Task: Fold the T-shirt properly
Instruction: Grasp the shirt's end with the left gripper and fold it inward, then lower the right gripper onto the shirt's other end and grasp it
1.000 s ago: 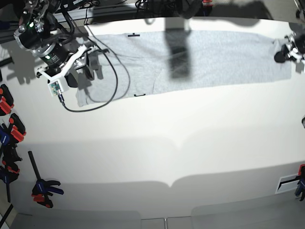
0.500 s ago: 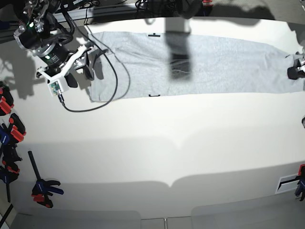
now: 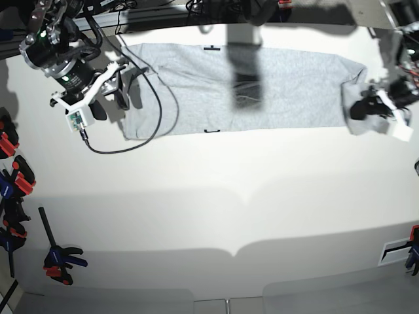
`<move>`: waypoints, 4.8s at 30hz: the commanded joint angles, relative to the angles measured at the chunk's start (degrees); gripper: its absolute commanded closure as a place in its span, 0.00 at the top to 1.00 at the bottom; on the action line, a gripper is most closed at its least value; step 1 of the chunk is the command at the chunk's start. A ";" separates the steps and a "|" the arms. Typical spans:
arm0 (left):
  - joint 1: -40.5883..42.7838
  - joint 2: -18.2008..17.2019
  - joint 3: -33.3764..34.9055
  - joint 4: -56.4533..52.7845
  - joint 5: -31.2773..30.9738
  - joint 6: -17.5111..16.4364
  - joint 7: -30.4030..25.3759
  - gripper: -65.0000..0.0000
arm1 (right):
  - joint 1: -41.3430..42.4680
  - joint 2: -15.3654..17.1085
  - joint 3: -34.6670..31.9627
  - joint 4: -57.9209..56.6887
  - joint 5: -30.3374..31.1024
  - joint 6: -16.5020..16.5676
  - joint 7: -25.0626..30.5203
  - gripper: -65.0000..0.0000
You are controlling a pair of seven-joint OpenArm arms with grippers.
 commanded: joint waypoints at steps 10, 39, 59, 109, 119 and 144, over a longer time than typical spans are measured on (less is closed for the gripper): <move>4.74 4.26 -0.48 1.60 -2.99 -0.39 -0.53 0.00 | 0.31 0.63 0.24 1.05 0.79 0.42 2.01 0.49; 4.92 13.92 -0.48 2.78 -8.88 -0.97 -0.53 0.24 | 0.31 0.63 0.24 1.05 0.79 0.42 2.03 0.49; 4.85 13.90 2.56 2.80 -8.88 -0.97 -2.71 0.41 | 0.31 0.63 0.24 1.05 0.76 0.42 2.01 0.49; -0.85 17.35 23.47 2.78 -2.95 -0.97 -15.41 0.41 | 14.99 0.61 0.24 -34.58 -3.72 -4.48 0.87 0.49; -0.85 17.35 23.47 2.78 -2.95 -0.97 -15.43 0.41 | 16.17 -5.62 0.24 -39.52 1.40 3.15 -8.76 0.49; -0.85 17.35 23.47 2.78 -2.95 -0.97 -15.39 0.41 | 16.06 -13.64 -3.96 -39.52 5.05 4.50 -12.33 0.33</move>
